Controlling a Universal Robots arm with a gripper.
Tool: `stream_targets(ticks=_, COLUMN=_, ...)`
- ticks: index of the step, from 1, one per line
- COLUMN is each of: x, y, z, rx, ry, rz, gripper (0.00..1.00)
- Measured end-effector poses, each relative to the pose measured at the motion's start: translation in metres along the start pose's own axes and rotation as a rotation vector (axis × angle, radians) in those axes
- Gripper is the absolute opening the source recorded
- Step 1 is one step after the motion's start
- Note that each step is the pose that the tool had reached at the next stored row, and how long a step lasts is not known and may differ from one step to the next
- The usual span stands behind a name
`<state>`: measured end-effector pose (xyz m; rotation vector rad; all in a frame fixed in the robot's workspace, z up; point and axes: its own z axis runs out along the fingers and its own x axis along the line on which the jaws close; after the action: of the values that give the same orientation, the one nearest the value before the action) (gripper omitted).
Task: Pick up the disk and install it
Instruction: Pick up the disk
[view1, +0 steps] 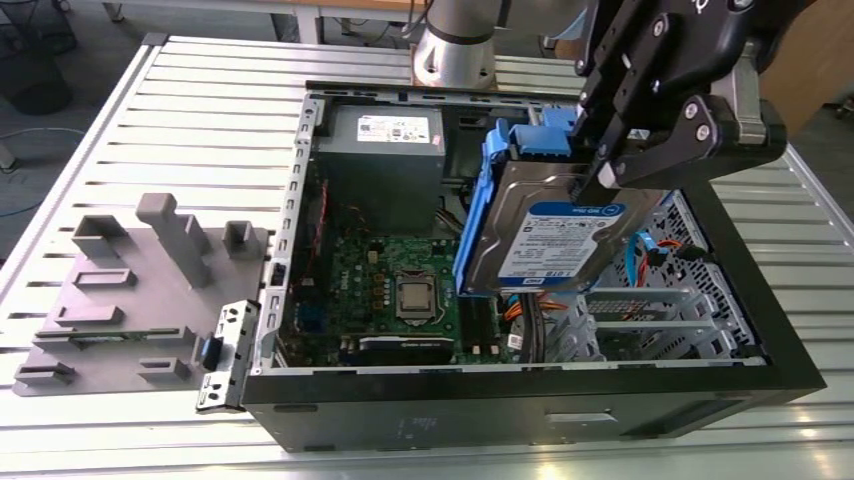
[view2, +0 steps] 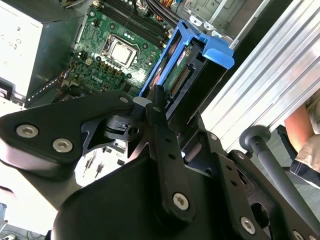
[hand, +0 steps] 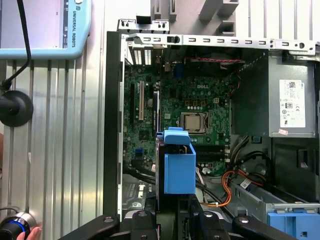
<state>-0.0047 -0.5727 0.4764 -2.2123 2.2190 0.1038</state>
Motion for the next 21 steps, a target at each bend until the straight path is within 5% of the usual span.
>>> stream_targets(ticks=11, x=0.0, y=-0.0104, z=-0.0005, rx=0.0, ry=0.0, rz=0.0, gripper=0.35)
stream_targets(ticks=21, x=-0.0001, y=-0.0287, z=-0.0012, rx=-0.0001, ry=0.0, rz=0.0, gripper=0.35)
